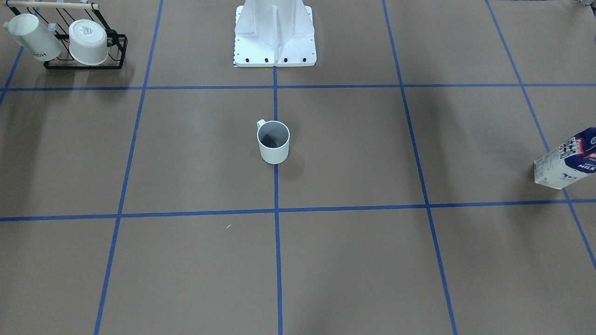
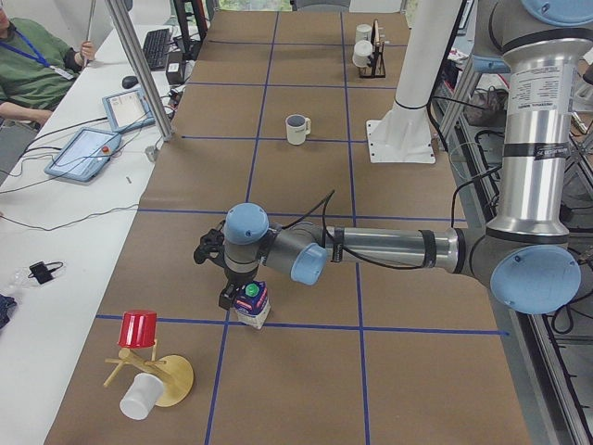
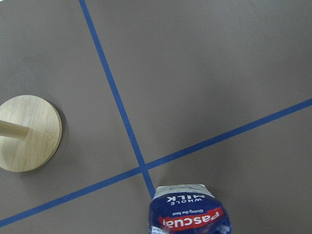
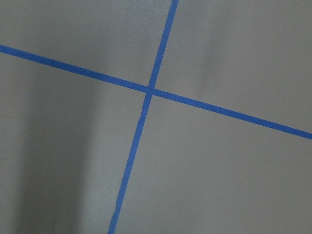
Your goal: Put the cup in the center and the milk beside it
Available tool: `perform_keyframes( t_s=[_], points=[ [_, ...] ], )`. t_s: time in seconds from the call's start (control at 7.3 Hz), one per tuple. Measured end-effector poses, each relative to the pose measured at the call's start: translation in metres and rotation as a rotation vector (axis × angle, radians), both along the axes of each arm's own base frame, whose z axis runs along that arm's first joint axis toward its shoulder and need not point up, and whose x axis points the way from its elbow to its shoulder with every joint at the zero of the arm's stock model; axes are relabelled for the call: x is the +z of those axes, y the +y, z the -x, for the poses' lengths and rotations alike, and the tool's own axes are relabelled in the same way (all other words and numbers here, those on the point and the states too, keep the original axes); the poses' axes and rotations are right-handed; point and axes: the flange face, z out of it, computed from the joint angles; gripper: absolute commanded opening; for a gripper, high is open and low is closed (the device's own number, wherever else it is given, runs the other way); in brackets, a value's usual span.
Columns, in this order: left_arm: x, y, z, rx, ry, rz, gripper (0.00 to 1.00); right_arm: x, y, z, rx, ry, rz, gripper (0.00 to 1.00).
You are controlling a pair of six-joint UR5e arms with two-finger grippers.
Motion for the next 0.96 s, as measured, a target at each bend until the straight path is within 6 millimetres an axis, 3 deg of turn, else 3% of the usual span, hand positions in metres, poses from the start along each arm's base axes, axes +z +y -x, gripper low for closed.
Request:
perform_keyframes(
  t_s=[0.27, 0.41, 0.96],
  points=[
    [0.015, 0.003, -0.004, 0.007, 0.003, -0.010, 0.84, 0.001, 0.000, 0.000, 0.000, 0.000, 0.002, 1.00],
    [0.021, 0.003, -0.009, 0.016, 0.005, -0.021, 0.82, 0.001, 0.000, 0.000, 0.000, 0.000, 0.003, 1.00],
    [0.001, -0.001, -0.021, 0.060, 0.097, -0.043, 0.91, 0.002, 0.000, 0.000, 0.000, 0.001, 0.005, 1.00]
  ],
)
